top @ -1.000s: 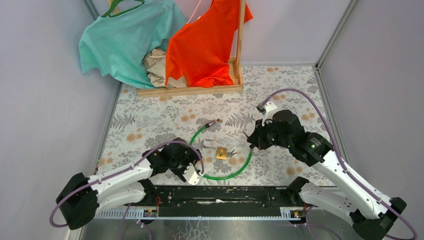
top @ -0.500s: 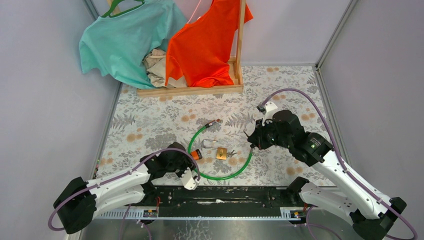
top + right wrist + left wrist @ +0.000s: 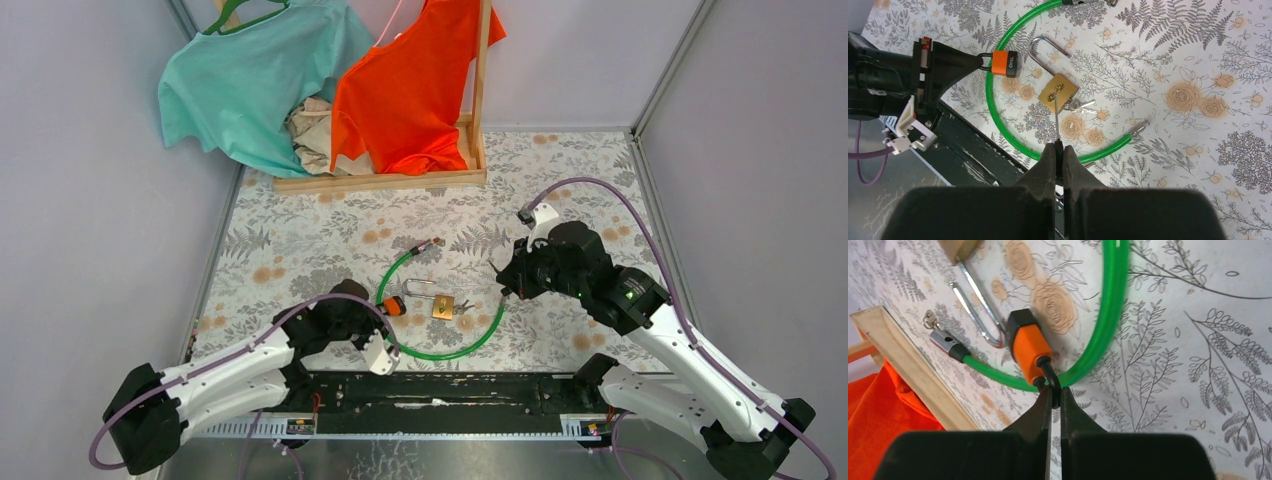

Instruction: Unlock with the key

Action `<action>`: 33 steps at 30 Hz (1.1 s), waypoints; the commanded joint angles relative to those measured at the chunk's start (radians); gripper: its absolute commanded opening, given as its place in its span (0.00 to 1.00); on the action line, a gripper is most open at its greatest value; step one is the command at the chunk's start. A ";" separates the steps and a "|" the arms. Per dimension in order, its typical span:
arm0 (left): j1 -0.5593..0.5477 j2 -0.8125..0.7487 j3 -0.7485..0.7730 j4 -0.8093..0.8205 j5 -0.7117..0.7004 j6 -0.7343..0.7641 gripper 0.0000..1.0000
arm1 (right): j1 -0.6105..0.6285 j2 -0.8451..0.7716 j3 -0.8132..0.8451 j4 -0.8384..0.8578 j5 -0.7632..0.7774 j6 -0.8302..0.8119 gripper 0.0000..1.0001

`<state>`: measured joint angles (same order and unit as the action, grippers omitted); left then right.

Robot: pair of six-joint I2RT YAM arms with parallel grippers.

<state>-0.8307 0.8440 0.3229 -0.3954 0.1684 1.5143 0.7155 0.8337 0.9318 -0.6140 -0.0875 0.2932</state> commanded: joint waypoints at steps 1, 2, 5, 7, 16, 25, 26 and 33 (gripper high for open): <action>-0.006 -0.023 0.139 -0.113 0.058 -0.080 0.01 | -0.001 -0.010 0.006 0.052 0.021 0.001 0.00; -0.005 -0.014 0.173 -0.145 0.076 -0.111 0.01 | -0.001 -0.012 0.005 0.051 0.021 0.002 0.00; -0.006 0.034 0.279 -0.259 0.125 -0.178 0.01 | -0.001 -0.021 0.000 0.052 0.023 0.004 0.00; -0.008 0.075 0.341 -0.308 0.135 -0.226 0.01 | -0.001 -0.027 -0.003 0.051 0.025 0.006 0.00; -0.025 0.436 0.649 -0.644 0.080 -0.369 0.00 | -0.002 -0.048 -0.006 0.041 0.026 0.012 0.00; -0.152 0.626 0.785 -0.773 -0.104 -0.581 0.00 | -0.001 -0.062 -0.001 0.029 0.028 0.014 0.00; -0.162 0.653 0.803 -0.790 -0.115 -0.610 0.00 | -0.001 -0.062 -0.001 0.029 0.028 0.015 0.00; -0.179 0.830 0.909 -0.824 -0.142 -0.696 0.00 | -0.002 -0.070 -0.001 0.026 0.023 0.021 0.00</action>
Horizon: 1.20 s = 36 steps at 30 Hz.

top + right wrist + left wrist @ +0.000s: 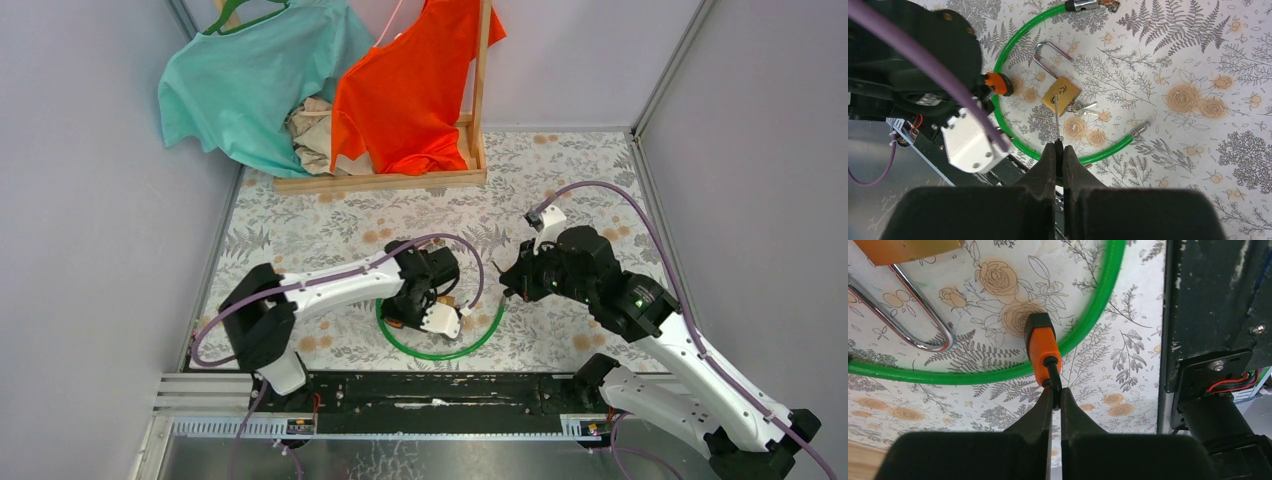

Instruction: Unlock with the key

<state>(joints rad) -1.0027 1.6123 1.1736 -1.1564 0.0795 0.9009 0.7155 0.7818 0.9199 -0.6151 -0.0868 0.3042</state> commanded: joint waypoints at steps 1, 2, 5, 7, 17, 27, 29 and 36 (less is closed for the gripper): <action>-0.007 0.074 0.064 -0.061 -0.057 -0.080 0.00 | -0.001 -0.020 0.010 0.027 0.022 0.011 0.00; -0.008 0.083 0.068 -0.057 -0.055 -0.076 0.00 | 0.000 -0.023 0.009 0.024 0.022 0.011 0.00; -0.008 0.101 0.077 -0.046 -0.036 -0.071 0.10 | -0.001 -0.035 0.005 0.023 0.023 0.015 0.00; -0.008 0.106 0.072 -0.034 -0.032 -0.074 0.37 | -0.001 -0.040 0.004 0.022 0.023 0.018 0.00; -0.006 0.084 0.073 0.009 -0.037 -0.066 0.77 | -0.001 -0.040 0.005 0.021 0.024 0.019 0.00; -0.008 0.126 0.064 0.102 -0.077 -0.048 0.97 | -0.001 -0.054 0.047 -0.047 0.098 0.003 0.00; -0.009 0.154 0.069 0.108 -0.088 -0.045 0.96 | -0.001 -0.060 0.053 -0.062 0.106 0.002 0.00; -0.007 0.235 0.035 0.128 -0.136 -0.018 0.89 | -0.001 -0.093 0.070 -0.119 0.138 0.004 0.00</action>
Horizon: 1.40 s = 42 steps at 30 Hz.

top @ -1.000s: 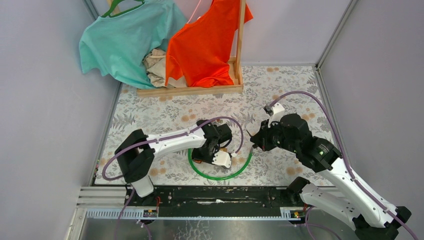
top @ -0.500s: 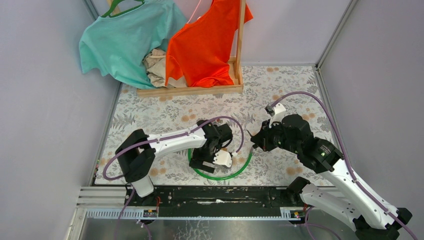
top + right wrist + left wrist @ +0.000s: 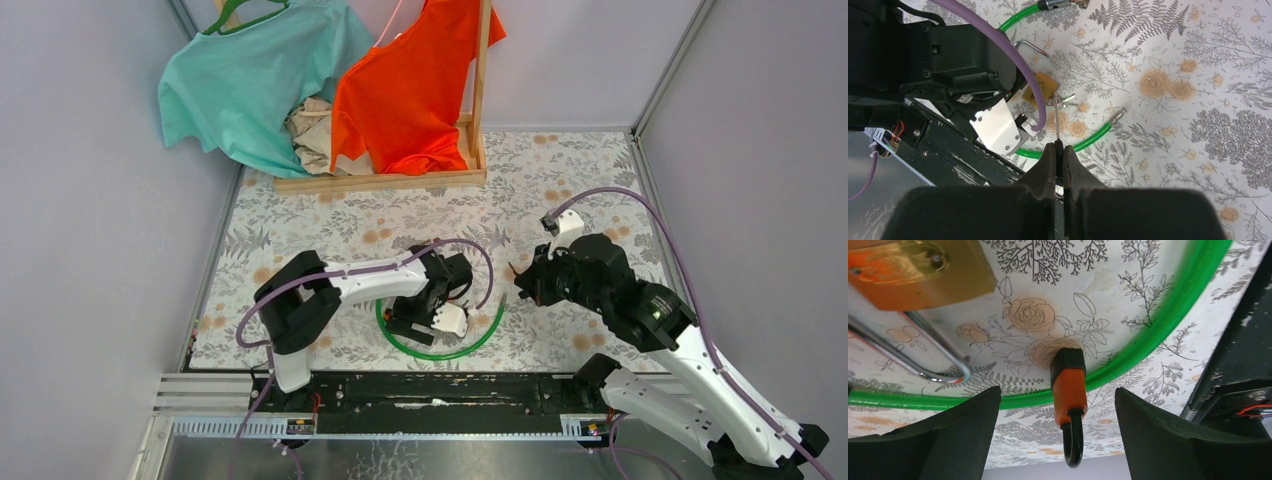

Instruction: Unlock with the key

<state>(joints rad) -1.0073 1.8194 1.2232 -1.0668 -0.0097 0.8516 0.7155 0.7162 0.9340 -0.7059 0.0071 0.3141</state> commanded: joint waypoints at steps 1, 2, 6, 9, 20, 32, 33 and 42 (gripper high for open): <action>-0.002 0.035 -0.013 0.046 -0.050 0.029 0.88 | -0.001 -0.034 0.058 -0.037 0.050 -0.006 0.00; -0.002 0.042 -0.009 0.050 -0.053 0.027 0.85 | -0.001 -0.038 0.061 -0.044 0.054 -0.005 0.00; -0.002 0.068 -0.010 0.053 -0.081 0.024 0.78 | -0.001 -0.044 0.070 -0.066 0.057 -0.007 0.00; 0.001 0.082 -0.016 0.056 -0.096 0.020 0.68 | -0.001 -0.042 0.073 -0.070 0.055 -0.009 0.00; 0.005 0.096 -0.073 0.060 -0.150 0.007 0.63 | -0.001 -0.024 0.083 -0.066 0.036 -0.015 0.00; 0.003 0.125 -0.031 0.050 -0.170 -0.030 0.60 | -0.001 -0.025 0.081 -0.065 0.028 -0.018 0.00; 0.003 0.131 -0.022 0.047 -0.173 -0.034 0.57 | -0.001 -0.026 0.080 -0.062 0.027 -0.019 0.00; 0.003 0.110 -0.016 0.053 -0.160 -0.034 0.06 | -0.001 -0.023 0.085 -0.060 0.021 -0.022 0.00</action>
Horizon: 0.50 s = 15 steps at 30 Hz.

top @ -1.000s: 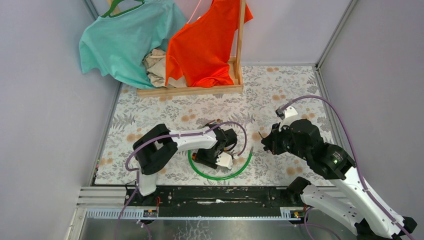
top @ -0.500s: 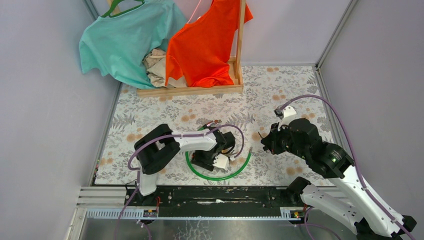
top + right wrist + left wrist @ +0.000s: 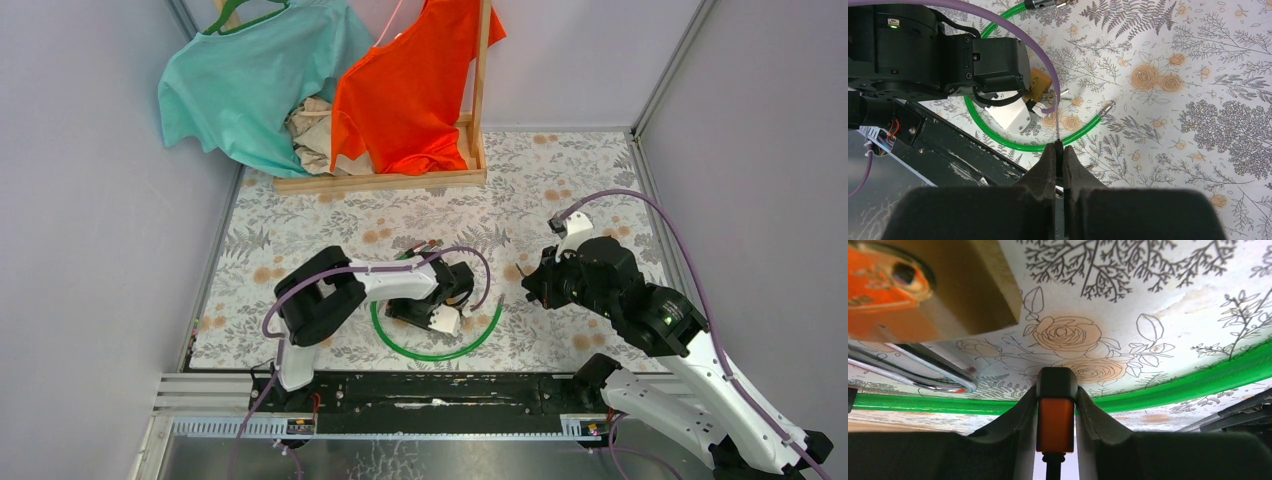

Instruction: Unlock with the key

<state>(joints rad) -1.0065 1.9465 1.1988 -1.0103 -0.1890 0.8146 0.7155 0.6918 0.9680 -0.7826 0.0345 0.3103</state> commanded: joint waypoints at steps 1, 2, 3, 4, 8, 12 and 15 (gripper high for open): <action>0.005 -0.024 0.005 -0.003 0.024 0.005 0.07 | -0.001 0.004 0.056 0.015 -0.003 -0.020 0.00; 0.006 -0.029 0.003 -0.005 0.030 0.007 0.07 | -0.001 0.008 0.062 0.011 -0.001 -0.022 0.00; 0.010 -0.036 0.006 -0.007 0.039 0.007 0.06 | -0.001 0.011 0.067 0.008 0.001 -0.024 0.00; 0.016 -0.044 0.018 -0.015 0.057 0.005 0.03 | -0.001 0.011 0.072 0.005 0.004 -0.026 0.00; 0.062 -0.090 0.124 -0.096 0.190 -0.003 0.00 | -0.001 0.013 0.089 -0.011 0.022 -0.032 0.00; 0.158 -0.194 0.186 -0.163 0.437 0.069 0.00 | -0.001 0.022 0.120 -0.029 0.023 -0.043 0.00; 0.251 -0.275 0.202 -0.182 0.620 0.126 0.00 | -0.001 0.048 0.144 -0.035 0.004 -0.051 0.00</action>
<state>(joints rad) -0.8539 1.7931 1.3560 -1.0882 0.1463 0.8551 0.7155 0.7139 1.0477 -0.8181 0.0422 0.2863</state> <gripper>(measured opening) 0.342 0.038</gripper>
